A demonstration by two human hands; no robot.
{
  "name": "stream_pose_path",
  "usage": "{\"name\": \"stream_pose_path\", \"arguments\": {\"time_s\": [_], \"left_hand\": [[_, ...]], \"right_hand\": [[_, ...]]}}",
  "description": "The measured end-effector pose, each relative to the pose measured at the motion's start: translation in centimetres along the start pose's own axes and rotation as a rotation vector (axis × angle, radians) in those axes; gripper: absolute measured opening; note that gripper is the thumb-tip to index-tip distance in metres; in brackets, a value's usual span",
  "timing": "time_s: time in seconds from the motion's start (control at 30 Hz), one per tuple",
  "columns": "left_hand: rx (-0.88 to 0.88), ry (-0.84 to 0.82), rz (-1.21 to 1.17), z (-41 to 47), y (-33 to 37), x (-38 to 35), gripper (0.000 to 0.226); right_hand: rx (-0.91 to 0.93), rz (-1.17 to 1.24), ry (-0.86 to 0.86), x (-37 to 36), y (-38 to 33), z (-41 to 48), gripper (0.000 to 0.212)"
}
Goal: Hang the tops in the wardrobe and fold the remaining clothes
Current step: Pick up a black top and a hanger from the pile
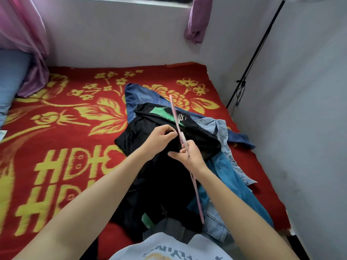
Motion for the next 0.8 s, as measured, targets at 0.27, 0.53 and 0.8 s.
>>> {"name": "stream_pose_path", "arguments": {"time_s": [0.27,0.53,0.8], "left_hand": [[0.012,0.045,-0.101,-0.3,2.5,3.7,0.016],[-0.131,0.072,-0.128,-0.8,5.3,8.2,0.02],[0.117,0.073,-0.204,-2.3,0.7,6.9,0.017]], "right_hand": [[0.143,0.008,0.093,4.2,-2.1,3.1,0.037],[0.269,0.276,-0.103,5.8,-9.2,2.3,0.033],[-0.111,0.37,-0.241,2.1,-4.2,2.3,0.038]]}}
Point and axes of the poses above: each hand's wrist, its own z-axis towards the middle knuckle, its own x-axis out of the back of the hand, y = z × x, the point moved 7 cm from there along z, towards the middle knuckle, and after that the axes turned 12 degrees about y, right-handed, at the moved point
